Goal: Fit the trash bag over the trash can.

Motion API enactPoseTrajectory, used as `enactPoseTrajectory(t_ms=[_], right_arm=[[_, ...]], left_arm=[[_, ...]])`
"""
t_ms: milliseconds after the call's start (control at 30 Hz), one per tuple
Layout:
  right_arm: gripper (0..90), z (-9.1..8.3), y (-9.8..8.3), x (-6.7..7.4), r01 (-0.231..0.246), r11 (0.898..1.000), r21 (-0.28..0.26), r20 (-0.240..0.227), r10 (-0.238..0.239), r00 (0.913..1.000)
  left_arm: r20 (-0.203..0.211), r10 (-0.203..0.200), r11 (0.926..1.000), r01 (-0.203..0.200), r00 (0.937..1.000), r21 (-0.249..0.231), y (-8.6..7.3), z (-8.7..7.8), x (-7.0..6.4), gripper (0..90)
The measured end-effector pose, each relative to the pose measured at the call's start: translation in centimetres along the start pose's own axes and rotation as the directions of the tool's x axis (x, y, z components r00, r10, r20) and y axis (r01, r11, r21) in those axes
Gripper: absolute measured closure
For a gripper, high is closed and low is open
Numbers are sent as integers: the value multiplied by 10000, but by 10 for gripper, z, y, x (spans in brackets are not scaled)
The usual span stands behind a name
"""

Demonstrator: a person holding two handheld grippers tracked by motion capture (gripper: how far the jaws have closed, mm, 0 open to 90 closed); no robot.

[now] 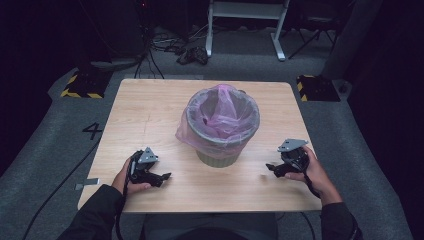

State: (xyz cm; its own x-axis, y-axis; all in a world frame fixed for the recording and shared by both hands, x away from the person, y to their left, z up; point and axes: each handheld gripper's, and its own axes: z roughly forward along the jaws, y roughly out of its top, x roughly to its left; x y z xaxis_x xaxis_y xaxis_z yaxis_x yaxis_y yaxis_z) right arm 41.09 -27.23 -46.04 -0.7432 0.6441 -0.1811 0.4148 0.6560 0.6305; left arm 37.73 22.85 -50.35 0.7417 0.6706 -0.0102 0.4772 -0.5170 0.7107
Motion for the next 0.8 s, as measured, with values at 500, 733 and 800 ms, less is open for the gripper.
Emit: enactPoseTrajectory(t_ms=[500,733,800], right_arm=[[157,0,-43,-8,-1346,9902,-358,-281,1337,9906],[156,0,-60,-10,-1983,9788,-506,-421,1963,9796],[155,-1,-65,-11,-2197,9735,-631,-425,2173,9752]], left_arm=[[-4,25,10000,-25,10000,-11,0,0,0,150],[-10,26,10000,-26,10000,-9,0,0,0,149],[-1,9,10000,-9,10000,-2,0,0,0,149]])
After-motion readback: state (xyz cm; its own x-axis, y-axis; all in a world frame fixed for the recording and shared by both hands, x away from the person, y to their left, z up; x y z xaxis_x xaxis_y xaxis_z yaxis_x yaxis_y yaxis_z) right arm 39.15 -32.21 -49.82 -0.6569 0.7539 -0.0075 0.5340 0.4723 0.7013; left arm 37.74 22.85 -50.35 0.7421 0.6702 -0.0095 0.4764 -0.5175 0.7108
